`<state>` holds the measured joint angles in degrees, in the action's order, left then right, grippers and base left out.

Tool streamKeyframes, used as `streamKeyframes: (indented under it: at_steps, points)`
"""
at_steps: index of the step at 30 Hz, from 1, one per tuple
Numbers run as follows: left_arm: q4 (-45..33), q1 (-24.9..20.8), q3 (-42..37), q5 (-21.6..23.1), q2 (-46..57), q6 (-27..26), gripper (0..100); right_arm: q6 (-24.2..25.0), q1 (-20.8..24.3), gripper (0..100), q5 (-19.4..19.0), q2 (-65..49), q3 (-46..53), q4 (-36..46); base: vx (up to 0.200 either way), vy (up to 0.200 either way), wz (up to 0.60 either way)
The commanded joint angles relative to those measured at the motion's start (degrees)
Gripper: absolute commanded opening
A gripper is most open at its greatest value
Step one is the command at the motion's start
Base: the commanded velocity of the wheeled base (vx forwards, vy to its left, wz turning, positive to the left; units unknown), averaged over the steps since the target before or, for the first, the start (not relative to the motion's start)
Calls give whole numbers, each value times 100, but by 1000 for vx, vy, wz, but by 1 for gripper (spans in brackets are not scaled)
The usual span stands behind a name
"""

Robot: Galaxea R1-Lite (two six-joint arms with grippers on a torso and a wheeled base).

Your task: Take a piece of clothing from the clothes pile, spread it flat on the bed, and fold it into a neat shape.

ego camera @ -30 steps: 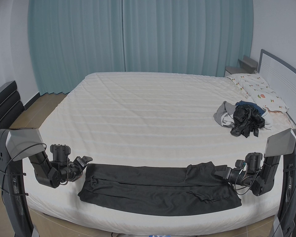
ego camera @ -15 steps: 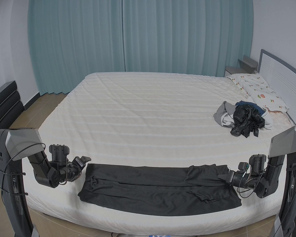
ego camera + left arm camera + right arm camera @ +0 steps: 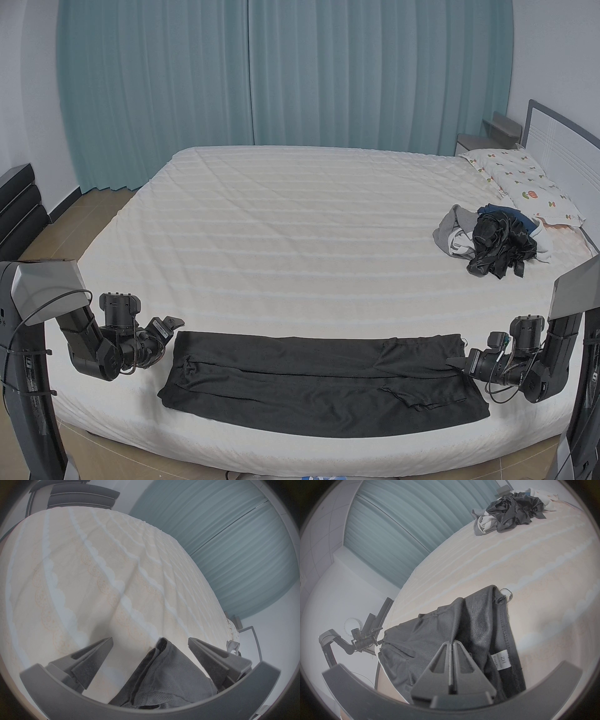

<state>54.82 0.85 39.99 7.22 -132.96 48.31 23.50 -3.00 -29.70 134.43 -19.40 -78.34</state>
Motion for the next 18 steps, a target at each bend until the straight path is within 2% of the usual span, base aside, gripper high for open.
streamKeyframes:
  at_steps: [1,6,18]
  points:
    - [2,3,9,-1,34,3,100,-92,-43,100,-1,5,59,3,0,0,0]
    - [-59,-50,97,-10,253,-32,100,-127,-60,100,-10,-154,129,-33,0,0,0]
    - [-86,-287,387,69,139,-270,100,-65,-526,100,-45,-426,32,-41,0,0,0]
